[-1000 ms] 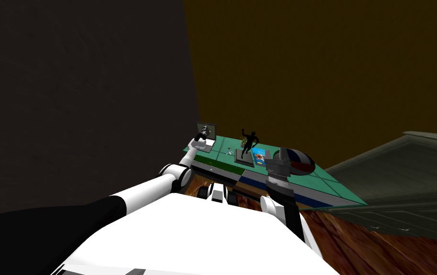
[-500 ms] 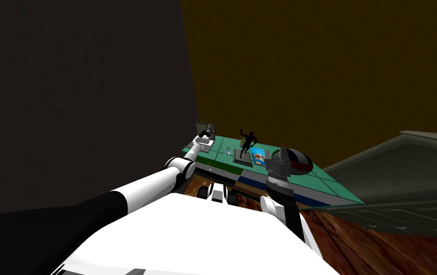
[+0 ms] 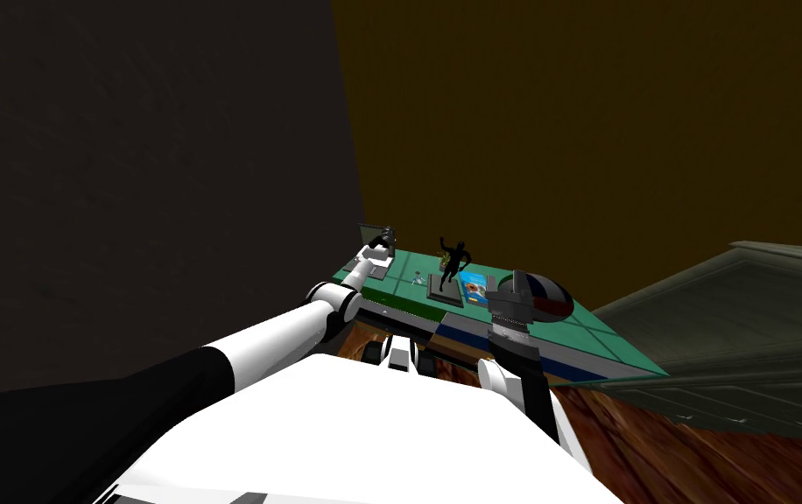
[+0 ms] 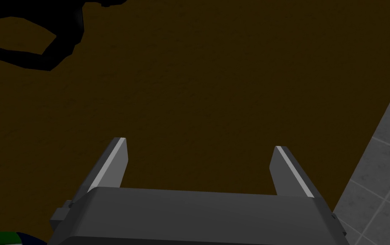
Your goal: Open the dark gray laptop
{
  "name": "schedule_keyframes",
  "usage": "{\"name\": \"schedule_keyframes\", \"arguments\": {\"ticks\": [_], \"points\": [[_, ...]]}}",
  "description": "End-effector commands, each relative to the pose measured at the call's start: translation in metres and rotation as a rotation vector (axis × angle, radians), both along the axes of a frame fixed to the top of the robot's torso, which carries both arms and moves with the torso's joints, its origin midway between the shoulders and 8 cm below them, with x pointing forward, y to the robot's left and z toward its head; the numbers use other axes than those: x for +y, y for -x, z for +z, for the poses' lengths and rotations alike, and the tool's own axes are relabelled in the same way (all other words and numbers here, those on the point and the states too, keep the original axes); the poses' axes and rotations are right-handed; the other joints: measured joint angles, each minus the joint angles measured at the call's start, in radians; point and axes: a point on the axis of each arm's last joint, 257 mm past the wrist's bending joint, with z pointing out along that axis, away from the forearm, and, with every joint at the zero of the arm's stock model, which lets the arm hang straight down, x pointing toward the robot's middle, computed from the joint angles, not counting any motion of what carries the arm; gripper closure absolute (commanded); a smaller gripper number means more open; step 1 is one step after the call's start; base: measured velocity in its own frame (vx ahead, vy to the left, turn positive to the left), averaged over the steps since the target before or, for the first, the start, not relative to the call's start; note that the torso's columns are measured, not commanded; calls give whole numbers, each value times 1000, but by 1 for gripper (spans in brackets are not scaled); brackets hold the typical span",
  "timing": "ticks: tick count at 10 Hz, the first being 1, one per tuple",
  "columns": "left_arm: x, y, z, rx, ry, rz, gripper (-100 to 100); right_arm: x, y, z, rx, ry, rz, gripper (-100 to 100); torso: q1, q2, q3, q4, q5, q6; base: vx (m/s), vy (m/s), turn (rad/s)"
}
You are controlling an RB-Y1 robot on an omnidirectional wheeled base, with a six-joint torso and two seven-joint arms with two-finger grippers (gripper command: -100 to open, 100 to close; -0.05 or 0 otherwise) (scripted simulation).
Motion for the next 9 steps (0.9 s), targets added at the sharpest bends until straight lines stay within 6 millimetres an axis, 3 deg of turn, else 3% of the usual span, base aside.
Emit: {"name": "schedule_keyframes", "arguments": {"ticks": [1, 4, 8, 9], "points": [[0, 0, 1, -1, 0, 0, 100, 0, 0, 0, 0, 0, 0, 0, 1, 2, 1, -1, 0, 0, 0, 0, 0], [1, 9, -10, -54, 6, 3, 100, 0, 0, 0, 0, 0, 0, 0, 1, 5, 3, 0, 1, -1, -5, 11, -20], [2, 16, -5, -119, 13, 5, 100, 0, 0, 0, 0, 0, 0, 0, 1, 5, 3, 0, 0, -1, -5, 7, -13], [3, 21, -15, -128, 14, 7, 100, 0, 0, 0, 0, 0, 0, 0, 1, 5, 3, 0, 0, -1, -8, 13, -22]]}}
